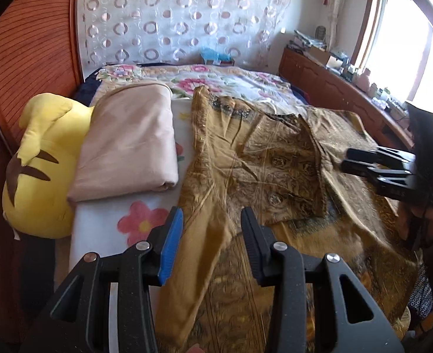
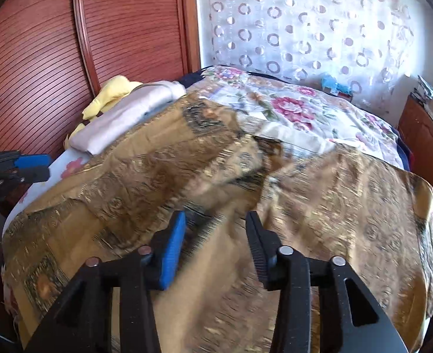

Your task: Fold small clothes

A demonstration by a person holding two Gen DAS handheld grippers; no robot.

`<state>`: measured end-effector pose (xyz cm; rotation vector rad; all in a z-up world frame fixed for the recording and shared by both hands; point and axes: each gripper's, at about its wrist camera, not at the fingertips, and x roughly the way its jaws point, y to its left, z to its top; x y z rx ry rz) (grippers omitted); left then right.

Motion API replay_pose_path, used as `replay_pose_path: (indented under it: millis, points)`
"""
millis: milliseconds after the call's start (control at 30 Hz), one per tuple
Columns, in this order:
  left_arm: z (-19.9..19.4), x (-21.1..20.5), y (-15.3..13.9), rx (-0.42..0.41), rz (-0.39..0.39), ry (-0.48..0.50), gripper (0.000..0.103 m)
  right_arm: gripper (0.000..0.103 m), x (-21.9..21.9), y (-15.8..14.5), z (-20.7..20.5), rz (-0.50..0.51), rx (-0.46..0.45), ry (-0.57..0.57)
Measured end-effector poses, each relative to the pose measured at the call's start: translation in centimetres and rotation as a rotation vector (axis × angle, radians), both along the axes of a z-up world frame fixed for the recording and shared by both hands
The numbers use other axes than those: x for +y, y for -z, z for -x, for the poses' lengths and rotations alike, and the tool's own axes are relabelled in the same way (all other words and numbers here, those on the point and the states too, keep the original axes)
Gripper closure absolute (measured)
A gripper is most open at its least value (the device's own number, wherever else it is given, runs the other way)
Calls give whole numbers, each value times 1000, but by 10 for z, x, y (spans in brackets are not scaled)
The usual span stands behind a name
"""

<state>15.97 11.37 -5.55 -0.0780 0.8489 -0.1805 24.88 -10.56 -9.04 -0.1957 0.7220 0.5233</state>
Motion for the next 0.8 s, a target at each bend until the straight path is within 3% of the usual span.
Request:
replay_pose_path:
  millis: [333,533,800]
  points:
    - [-68,-15,13,83,-61,18,61,58,-49,-5,14,73,31,91]
    - [-113,-12,17,119,-57,-17,61,58,-57,-5,14,96,64,99]
    - [-151,-23,21,135,-57,22,61,58,-51,-6,5,111,44,92]
